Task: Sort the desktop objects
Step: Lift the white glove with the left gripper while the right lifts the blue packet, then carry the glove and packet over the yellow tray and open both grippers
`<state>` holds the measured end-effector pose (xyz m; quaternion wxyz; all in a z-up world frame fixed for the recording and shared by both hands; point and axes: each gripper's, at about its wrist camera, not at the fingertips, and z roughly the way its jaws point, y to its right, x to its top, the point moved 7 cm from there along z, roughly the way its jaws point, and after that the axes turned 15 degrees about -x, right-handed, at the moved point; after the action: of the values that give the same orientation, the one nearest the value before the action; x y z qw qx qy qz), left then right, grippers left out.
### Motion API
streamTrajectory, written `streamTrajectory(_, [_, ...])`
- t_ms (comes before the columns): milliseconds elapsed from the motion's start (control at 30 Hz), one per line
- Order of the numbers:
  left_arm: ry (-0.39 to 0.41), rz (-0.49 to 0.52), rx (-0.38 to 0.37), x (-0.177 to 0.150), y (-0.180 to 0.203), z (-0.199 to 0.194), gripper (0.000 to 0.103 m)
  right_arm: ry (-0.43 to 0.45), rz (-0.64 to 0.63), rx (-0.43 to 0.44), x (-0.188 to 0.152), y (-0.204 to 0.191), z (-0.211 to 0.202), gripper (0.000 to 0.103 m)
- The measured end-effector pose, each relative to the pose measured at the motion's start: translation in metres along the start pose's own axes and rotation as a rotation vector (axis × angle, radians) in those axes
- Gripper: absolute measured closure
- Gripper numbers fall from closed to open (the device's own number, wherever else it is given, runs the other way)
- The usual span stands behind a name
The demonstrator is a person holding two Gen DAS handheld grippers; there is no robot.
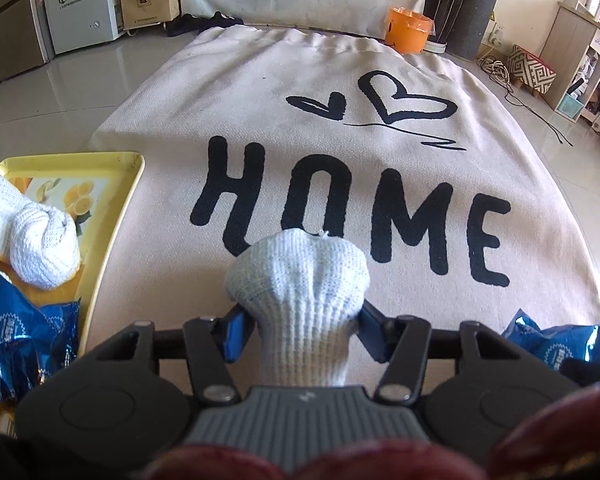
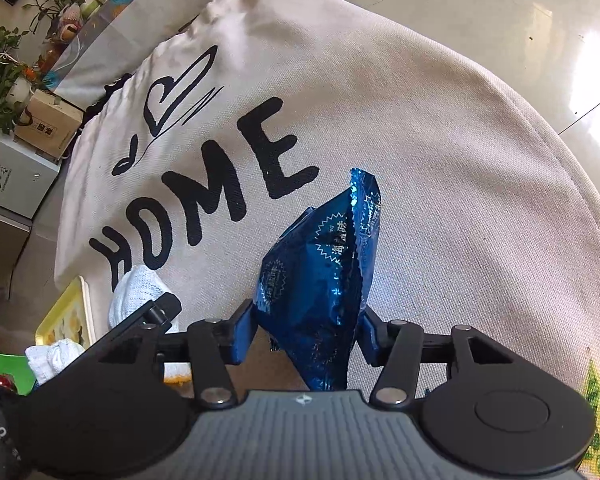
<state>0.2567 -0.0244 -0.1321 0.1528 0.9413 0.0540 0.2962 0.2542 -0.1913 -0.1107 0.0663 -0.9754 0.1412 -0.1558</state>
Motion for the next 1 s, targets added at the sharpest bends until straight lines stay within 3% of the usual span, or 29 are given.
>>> streamTrajectory(167, [0.029, -0.055, -0.061, 0.005, -0.007, -0.023, 0.049, -0.004, -0.022, 0.044, -0.001, -0.012, -0.004, 0.050])
streamTrajectory(367, [0.052, -0.114, -0.059, 0.003, -0.034, -0.061, 0.049, 0.006, -0.071, 0.135, -0.007, -0.039, -0.015, 0.050])
streamTrajectory(1000, [0.166, -0.223, 0.075, -0.017, -0.159, -0.186, 0.049, 0.044, -0.349, 0.413, -0.060, -0.170, -0.074, 0.050])
